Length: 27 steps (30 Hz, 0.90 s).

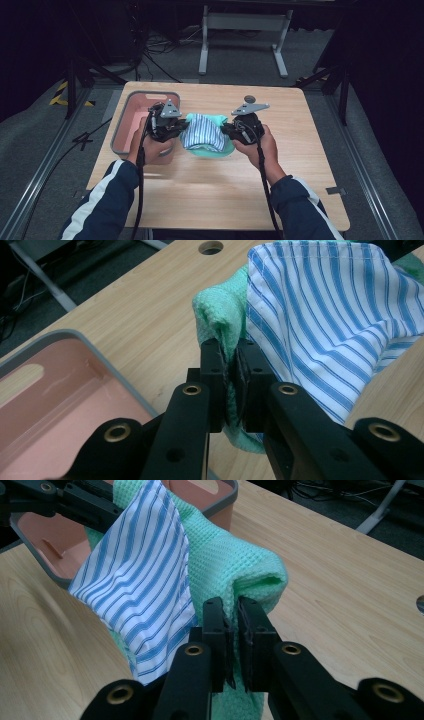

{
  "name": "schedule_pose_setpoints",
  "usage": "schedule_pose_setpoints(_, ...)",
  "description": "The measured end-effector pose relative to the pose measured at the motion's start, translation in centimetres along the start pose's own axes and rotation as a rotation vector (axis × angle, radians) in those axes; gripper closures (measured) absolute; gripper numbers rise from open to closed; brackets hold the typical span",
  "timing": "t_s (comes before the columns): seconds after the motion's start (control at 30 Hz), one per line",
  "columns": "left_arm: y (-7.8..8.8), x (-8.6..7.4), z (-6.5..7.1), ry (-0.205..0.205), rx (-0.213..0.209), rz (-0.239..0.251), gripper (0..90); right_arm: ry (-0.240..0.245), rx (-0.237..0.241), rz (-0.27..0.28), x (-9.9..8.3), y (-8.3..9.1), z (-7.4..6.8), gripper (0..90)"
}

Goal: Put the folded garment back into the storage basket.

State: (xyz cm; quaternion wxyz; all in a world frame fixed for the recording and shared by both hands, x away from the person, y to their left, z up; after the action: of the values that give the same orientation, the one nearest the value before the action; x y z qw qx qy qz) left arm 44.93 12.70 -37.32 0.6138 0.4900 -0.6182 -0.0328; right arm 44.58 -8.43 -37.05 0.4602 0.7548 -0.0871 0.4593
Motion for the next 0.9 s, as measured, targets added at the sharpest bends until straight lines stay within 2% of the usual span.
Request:
schedule_pose_setpoints(0.23, 1.6, -0.6, -1.3, 0.022, 0.024, 0.003, 83.6, 0.013, 0.021, 0.004, 1.3, -1.0, -1.3, 83.1)
schedule_pose_setpoints(0.47, 3.3, -1.2, -2.4, 0.018, 0.060, -0.002, 83.6, 0.023, 0.043, 0.008, 2.6, -2.1, -2.6, 83.1)
schedule_pose_setpoints(0.53, 3.7, -1.5, -2.7, 0.028, 0.065, -0.001, 83.6, 0.020, 0.050, 0.010, 3.0, -2.5, -3.0, 83.1)
schedule_pose_setpoints(0.9, 6.5, -3.4, -5.1, 0.057, 0.122, -0.016, 83.6, 0.047, 0.091, -0.001, 5.1, -5.6, -6.1, 83.1)
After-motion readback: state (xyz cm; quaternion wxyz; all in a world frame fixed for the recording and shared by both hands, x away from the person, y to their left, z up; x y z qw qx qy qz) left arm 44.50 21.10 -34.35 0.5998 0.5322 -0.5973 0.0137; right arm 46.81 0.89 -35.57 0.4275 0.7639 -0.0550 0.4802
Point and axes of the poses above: each handheld gripper's, and its own axes: y roughly backward along the jaws, x roughly out of its top, z roughly to its right, the point moved 5 cm from there along -y, roughly forward along the jaws, and after that the axes turned 10 degrees about -y, right-handed, at the moved point
